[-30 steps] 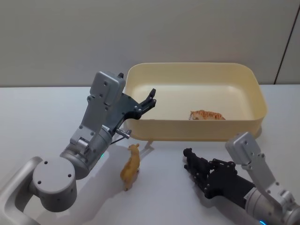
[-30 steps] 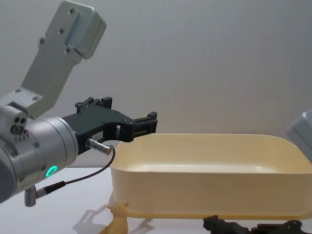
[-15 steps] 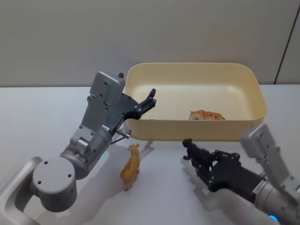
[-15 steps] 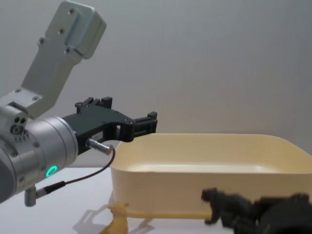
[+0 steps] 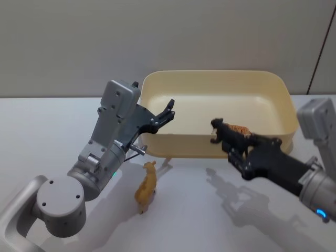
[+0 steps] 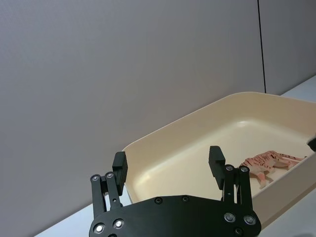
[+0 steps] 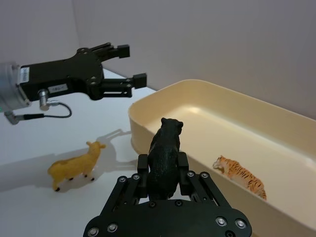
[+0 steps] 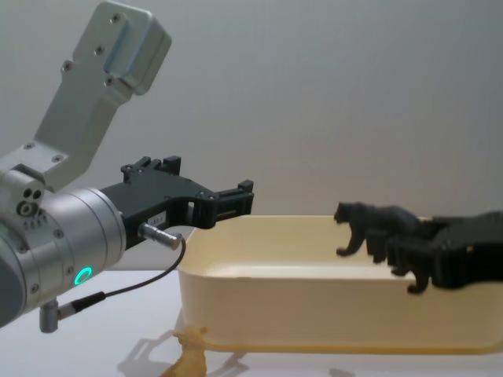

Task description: Pick up the toy alternately with two hands and place it into the central storage box.

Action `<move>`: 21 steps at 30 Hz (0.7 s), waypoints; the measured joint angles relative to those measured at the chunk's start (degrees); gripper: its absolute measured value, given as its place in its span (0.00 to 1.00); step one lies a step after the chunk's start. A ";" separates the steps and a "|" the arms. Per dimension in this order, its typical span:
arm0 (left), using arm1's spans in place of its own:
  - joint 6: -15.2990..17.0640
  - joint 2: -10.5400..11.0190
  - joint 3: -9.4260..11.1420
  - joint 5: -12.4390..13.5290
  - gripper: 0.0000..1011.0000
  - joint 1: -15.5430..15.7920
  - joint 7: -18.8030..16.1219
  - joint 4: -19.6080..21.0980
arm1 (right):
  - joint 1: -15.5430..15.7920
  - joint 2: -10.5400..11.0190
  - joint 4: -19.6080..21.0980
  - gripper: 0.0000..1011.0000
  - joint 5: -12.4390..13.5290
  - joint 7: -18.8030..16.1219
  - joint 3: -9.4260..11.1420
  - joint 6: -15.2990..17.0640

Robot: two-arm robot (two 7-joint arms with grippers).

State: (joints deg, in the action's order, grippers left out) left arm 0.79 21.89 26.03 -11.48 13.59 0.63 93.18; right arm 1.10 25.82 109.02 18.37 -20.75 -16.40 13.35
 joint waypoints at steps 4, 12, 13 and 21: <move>0.00 0.00 0.00 0.00 0.99 0.00 0.00 0.00 | -2.58 -1.20 -1.72 0.31 0.27 0.32 0.37 0.84; 0.00 0.00 0.00 0.00 0.99 0.00 0.00 0.00 | -8.04 -4.90 -7.29 0.31 -1.44 1.17 -0.04 1.79; 0.00 0.00 0.00 0.00 0.99 0.00 0.00 0.00 | -8.38 -5.17 -7.71 0.31 -1.70 1.28 -0.11 1.82; 0.00 0.00 0.00 0.00 0.99 0.00 0.00 0.00 | -13.87 -10.01 -14.94 0.31 -4.98 2.67 -1.90 1.90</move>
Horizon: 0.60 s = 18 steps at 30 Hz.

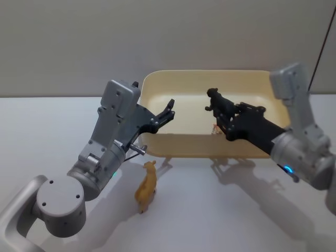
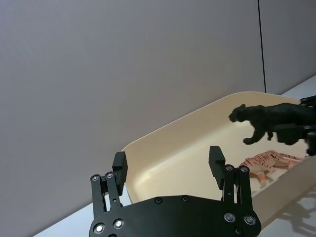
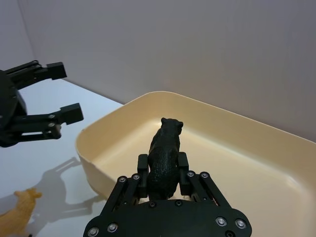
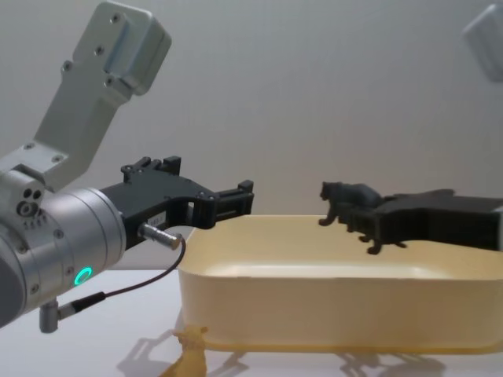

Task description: Pick up the toy alternately with two hands and place it into the central storage box.

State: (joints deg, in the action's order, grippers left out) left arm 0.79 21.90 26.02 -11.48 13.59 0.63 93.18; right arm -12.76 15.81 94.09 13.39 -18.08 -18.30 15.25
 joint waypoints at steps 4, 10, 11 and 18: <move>0.00 0.00 0.00 0.00 0.99 0.00 0.00 0.00 | -2.15 -1.97 -3.19 0.31 -1.41 0.88 -0.72 -0.09; 0.00 0.00 0.00 0.00 0.99 0.00 0.00 0.00 | -4.46 -4.09 -6.77 0.45 -3.00 1.83 -1.52 -0.21; 0.00 0.00 0.00 0.00 0.99 0.00 0.00 0.00 | -4.68 -4.27 -7.06 0.49 -3.14 1.92 -1.60 -0.23; 0.00 0.00 0.00 0.00 0.99 0.00 0.00 0.00 | -6.16 -5.60 -9.23 0.71 -4.11 2.54 -2.11 -0.33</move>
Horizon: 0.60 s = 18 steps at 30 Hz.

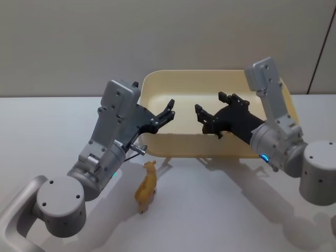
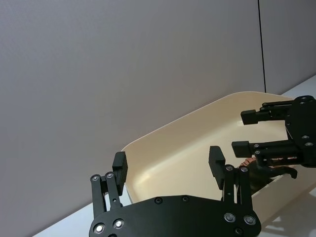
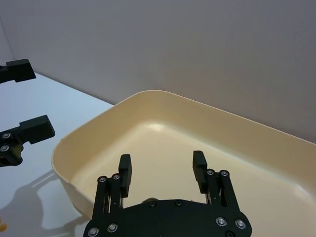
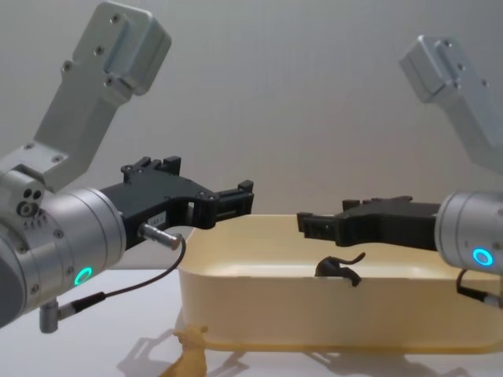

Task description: Pick up the toy alternately with two hands and place it into the central storage box.

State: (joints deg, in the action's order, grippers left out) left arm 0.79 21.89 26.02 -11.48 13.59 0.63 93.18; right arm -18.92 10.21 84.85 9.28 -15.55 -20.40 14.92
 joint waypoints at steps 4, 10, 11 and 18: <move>0.00 0.00 0.00 0.00 0.99 0.00 0.00 0.00 | -0.52 -0.46 -0.80 0.82 -0.34 0.20 -0.16 -0.08; 0.00 0.00 0.00 0.00 0.99 0.00 0.00 0.00 | -0.01 0.15 0.26 0.99 0.43 0.17 0.28 -0.38; 0.00 0.00 0.00 0.00 0.99 0.00 0.00 0.00 | 0.10 0.26 0.46 0.99 0.67 0.15 0.37 -0.42; 0.00 0.00 0.00 0.00 0.99 0.00 0.00 0.00 | 2.63 3.00 4.69 0.99 4.17 0.09 2.15 -0.50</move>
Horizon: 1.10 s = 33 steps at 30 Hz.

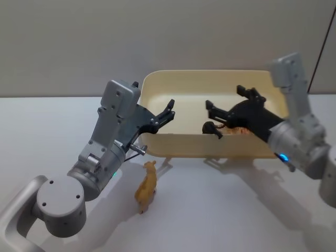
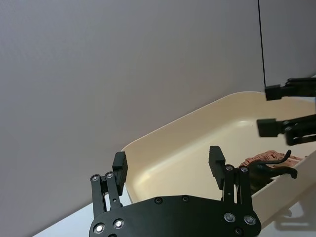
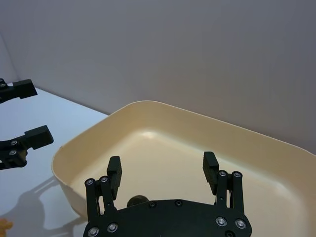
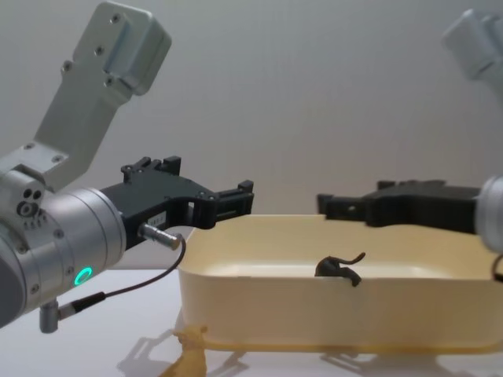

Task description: Pick up the toy alternately with two hands and place it into the central storage box.

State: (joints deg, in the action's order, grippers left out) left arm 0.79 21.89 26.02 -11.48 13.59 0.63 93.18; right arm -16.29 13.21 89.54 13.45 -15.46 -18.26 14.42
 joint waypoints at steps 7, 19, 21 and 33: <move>0.00 0.00 0.00 0.00 0.99 0.00 0.00 0.00 | 4.09 4.14 5.68 0.99 4.68 0.81 2.51 0.13; 0.00 0.00 0.00 0.00 0.99 -0.01 0.01 0.00 | 11.12 10.59 13.55 0.99 11.22 2.86 6.24 0.13; 0.05 0.00 0.00 -0.01 0.99 -0.02 0.02 0.01 | 11.65 11.06 14.12 0.99 11.68 2.99 6.52 0.12; 4.44 1.12 -0.64 -2.68 0.99 -1.16 0.71 2.27 | 14.18 13.38 16.91 0.99 14.03 3.74 7.86 0.05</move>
State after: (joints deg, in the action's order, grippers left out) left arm 5.23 23.01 25.38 -14.16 12.43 1.34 95.44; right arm -2.11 26.58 106.45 27.47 -11.71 -10.39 14.47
